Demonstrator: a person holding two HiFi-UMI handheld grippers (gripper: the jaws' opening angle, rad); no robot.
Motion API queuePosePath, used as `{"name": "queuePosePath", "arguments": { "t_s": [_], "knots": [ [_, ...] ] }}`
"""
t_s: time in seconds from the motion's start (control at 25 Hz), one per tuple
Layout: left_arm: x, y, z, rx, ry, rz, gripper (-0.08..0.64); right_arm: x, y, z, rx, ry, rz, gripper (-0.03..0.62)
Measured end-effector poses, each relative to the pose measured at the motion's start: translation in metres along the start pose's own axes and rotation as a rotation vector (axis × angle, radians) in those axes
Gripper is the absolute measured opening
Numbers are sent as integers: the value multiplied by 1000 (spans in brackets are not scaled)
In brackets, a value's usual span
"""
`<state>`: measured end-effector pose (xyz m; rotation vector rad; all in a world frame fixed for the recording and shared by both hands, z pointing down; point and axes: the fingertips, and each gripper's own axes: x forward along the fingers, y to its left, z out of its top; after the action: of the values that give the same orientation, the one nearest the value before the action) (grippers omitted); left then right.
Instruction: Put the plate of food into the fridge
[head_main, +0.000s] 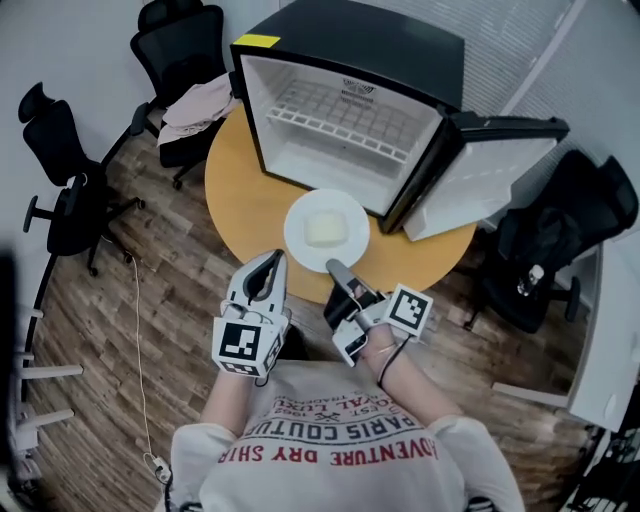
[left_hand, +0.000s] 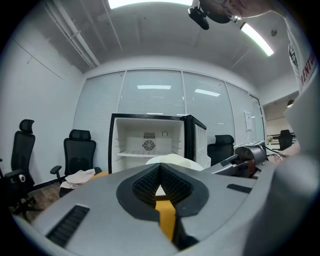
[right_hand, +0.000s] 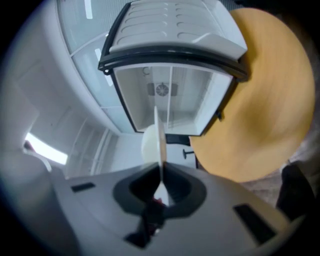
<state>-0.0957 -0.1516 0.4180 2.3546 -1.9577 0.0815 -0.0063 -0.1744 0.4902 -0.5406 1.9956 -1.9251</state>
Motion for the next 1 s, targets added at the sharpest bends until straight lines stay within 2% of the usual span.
{"name": "queuePosePath", "arguments": {
  "t_s": [0.32, 0.64, 0.8, 1.0],
  "knots": [
    [78, 67, 22, 24, 0, -175, 25, 73, 12, 45, -3, -184, 4, 37],
    [138, 107, 27, 43, 17, -343, 25, 124, 14, 74, 5, -340, -5, 37],
    [154, 115, 25, 38, 27, -386, 25, 135, 14, 87, 5, -384, -18, 37],
    [167, 119, 20, 16, 37, -396, 25, 142, 13, 104, 7, -405, -32, 37]
  ]
}}
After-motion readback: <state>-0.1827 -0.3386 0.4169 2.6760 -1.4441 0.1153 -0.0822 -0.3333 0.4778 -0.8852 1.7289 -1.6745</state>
